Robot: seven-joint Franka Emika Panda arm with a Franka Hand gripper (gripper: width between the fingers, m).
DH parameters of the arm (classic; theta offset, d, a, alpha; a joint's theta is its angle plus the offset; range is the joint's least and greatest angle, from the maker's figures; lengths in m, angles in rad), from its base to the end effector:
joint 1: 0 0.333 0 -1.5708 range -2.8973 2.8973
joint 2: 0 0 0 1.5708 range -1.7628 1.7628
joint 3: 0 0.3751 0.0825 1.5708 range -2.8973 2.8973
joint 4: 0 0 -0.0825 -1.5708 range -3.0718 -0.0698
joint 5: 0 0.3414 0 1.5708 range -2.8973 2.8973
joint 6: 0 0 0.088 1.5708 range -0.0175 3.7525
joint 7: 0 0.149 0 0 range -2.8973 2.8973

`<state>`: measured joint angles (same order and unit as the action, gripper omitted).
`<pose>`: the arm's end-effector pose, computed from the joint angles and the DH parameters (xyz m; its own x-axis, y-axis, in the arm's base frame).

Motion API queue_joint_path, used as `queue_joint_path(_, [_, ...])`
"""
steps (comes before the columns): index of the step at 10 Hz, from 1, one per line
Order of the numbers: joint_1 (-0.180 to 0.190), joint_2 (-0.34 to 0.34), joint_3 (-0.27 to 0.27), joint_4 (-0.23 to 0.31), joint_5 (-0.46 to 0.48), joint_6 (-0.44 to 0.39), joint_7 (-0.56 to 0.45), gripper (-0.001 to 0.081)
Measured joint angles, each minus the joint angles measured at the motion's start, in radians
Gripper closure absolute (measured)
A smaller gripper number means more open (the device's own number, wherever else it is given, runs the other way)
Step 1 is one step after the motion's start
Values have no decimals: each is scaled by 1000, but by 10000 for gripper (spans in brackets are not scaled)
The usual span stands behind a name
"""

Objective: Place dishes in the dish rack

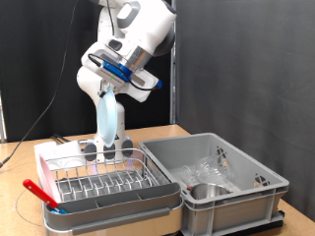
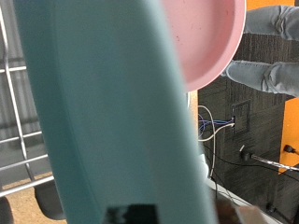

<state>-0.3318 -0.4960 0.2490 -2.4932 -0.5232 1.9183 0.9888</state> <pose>0.3171 -0.0721 0.4952 0.6440 -0.6660 0.3764 -0.7582 -0.4903 0.4297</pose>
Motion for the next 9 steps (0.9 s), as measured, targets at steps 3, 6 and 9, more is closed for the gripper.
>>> queue_joint_path(3, [-1,5,2,-6,5,49,81,767])
queue_joint_path(6, [-19,48,-1,0,-22,85,111,767])
queue_joint_path(9, [-44,96,-5,15,-49,130,111,767])
